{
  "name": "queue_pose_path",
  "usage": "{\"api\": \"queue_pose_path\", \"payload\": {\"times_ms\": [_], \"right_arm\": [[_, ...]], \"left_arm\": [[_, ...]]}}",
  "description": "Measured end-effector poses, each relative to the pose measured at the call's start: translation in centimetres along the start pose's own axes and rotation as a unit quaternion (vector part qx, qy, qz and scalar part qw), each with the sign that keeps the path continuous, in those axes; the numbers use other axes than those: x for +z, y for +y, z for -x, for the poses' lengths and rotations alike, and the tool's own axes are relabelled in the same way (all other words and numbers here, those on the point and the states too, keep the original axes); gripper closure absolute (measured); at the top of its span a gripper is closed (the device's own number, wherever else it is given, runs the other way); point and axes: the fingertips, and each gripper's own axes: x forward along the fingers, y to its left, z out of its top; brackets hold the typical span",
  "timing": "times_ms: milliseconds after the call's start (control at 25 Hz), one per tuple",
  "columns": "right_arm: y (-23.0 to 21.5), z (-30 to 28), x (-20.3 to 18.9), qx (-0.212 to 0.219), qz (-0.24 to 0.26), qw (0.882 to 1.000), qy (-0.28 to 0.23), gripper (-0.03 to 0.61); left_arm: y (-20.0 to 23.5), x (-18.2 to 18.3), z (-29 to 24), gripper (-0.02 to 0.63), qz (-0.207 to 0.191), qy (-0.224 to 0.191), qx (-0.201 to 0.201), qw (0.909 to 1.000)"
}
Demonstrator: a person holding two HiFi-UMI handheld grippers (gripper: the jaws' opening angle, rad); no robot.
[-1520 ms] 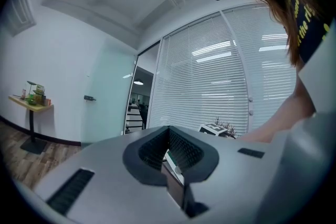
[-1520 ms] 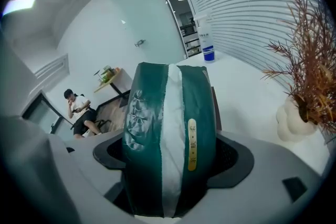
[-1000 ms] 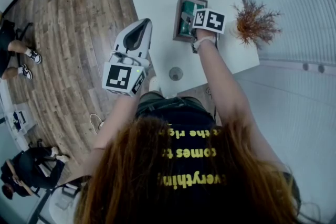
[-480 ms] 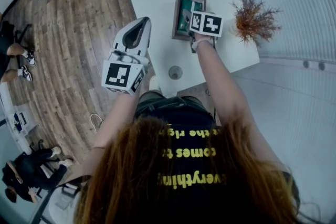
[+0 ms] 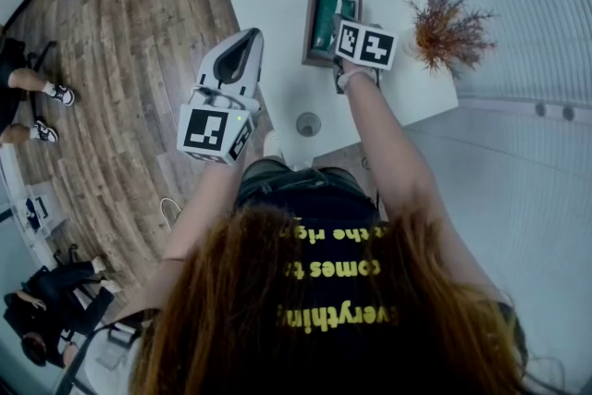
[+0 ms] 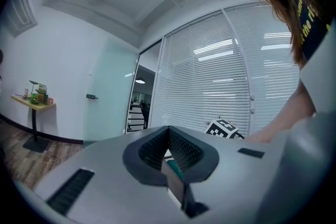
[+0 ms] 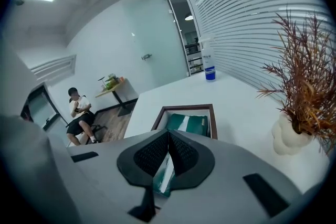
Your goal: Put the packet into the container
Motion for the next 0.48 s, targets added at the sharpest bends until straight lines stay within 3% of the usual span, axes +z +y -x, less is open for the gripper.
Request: {"api": "queue_pose_path", "payload": {"times_ms": [200, 360, 480], "right_arm": [[-0.1, 0.6, 1.1, 0.007, 0.009, 0.999, -0.034, 0.560], [0.5, 3.2, 4.0, 0.026, 0.042, 0.991, -0.123, 0.560], [1.2, 6.1, 5.8, 0.049, 0.030, 0.982, -0.181, 0.560]], "left_arm": [[0.1, 0.0, -0.4, 0.612, -0.001, 0.004, 0.003, 1.0000], [0.1, 0.2, -0.5, 0.612, 0.000, 0.005, 0.006, 1.0000], [-0.1, 0.2, -0.4, 0.612, -0.004, 0.003, 0.007, 1.0000]]}}
